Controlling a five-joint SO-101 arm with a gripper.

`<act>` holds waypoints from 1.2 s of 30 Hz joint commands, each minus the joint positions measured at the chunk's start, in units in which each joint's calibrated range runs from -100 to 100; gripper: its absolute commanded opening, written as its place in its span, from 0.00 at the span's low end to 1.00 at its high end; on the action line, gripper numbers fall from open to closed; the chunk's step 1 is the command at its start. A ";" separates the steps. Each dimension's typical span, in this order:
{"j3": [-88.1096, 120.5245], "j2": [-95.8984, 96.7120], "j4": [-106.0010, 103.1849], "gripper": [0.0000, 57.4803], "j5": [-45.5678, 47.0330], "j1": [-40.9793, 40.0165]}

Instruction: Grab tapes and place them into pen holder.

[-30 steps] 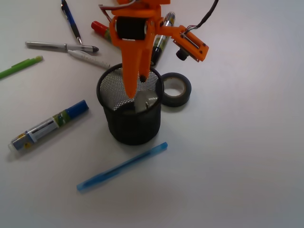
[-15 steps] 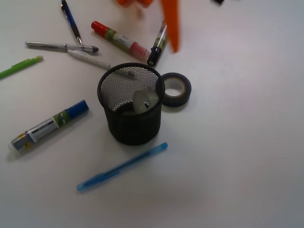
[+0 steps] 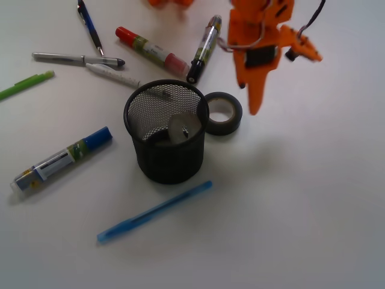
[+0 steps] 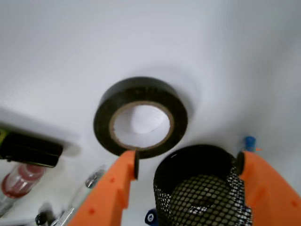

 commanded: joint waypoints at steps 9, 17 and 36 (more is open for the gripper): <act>-0.71 7.92 -0.25 0.41 2.83 -0.06; -0.80 9.70 -4.18 0.41 5.08 0.39; -12.49 9.79 2.38 0.41 5.81 1.51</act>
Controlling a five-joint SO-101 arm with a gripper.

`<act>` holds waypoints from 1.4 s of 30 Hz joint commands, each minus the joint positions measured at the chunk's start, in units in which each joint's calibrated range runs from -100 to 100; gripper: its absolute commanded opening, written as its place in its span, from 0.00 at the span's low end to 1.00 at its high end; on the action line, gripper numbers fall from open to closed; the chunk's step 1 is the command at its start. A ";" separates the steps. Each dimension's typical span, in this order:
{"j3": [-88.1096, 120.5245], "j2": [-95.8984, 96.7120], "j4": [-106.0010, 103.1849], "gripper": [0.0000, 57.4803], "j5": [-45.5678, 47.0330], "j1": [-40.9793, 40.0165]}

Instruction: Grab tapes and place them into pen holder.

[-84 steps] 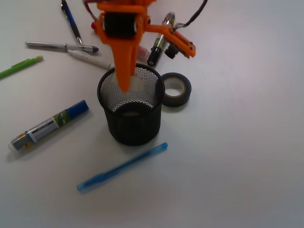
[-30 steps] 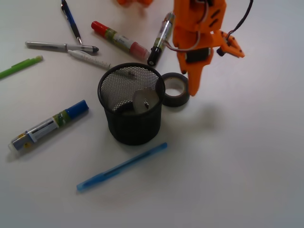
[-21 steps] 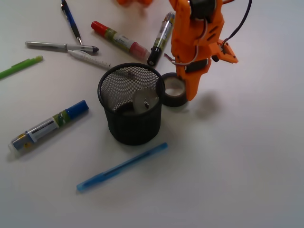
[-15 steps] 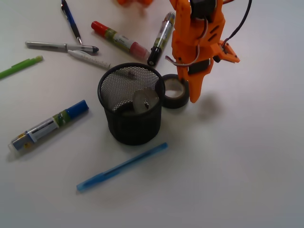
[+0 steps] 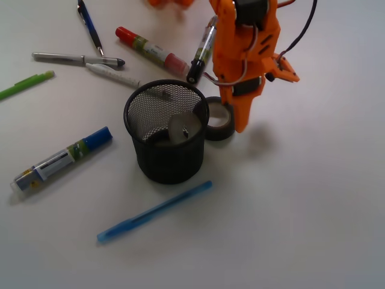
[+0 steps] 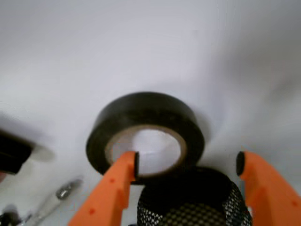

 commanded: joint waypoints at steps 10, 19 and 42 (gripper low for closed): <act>-6.74 2.32 3.08 0.41 0.24 -0.34; -9.64 10.39 -2.09 0.41 0.88 -0.19; -19.88 8.86 6.40 0.41 0.83 0.55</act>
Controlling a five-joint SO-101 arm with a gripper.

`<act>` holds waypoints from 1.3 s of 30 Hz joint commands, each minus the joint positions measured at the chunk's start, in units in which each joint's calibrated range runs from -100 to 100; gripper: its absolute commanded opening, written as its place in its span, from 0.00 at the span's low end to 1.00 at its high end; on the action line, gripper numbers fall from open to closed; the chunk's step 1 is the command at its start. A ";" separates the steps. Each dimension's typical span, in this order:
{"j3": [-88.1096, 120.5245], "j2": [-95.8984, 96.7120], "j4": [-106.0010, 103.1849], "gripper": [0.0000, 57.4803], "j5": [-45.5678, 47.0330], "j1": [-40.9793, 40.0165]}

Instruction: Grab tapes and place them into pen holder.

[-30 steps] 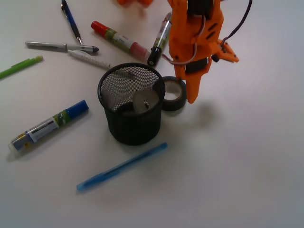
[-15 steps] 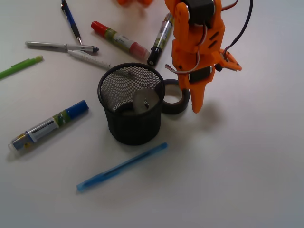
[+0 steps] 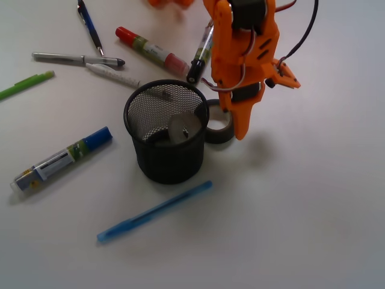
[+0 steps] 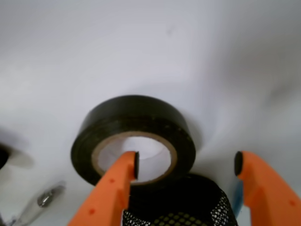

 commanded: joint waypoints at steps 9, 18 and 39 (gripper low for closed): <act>-1.72 3.25 -6.39 0.41 0.54 1.01; -1.90 7.93 -5.77 0.33 0.10 1.23; -20.47 -2.36 6.65 0.01 -1.86 -8.56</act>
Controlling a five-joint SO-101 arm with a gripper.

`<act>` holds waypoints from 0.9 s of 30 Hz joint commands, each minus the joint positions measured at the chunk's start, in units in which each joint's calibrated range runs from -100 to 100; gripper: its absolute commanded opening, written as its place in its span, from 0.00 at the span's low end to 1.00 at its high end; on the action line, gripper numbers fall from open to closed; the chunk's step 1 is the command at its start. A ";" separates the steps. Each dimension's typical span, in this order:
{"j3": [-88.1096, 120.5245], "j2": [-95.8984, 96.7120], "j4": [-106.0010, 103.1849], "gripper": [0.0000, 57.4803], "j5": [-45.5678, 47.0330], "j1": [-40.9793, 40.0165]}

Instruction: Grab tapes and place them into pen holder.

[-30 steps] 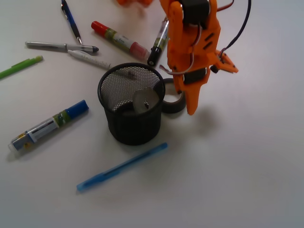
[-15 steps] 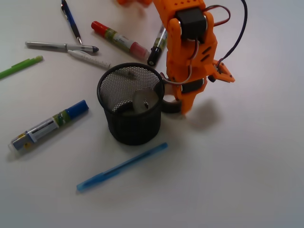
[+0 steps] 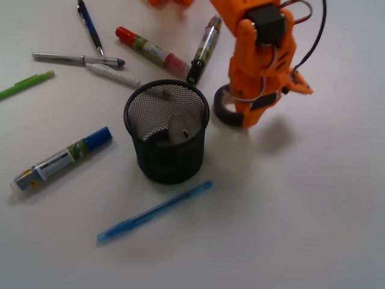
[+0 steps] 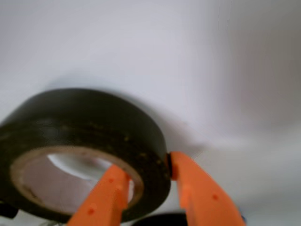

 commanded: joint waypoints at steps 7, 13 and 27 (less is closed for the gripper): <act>-27.42 -23.44 3.53 0.01 2.34 -3.84; -27.96 -26.41 1.08 0.01 5.27 9.10; -20.71 -18.76 -5.22 0.01 3.66 22.86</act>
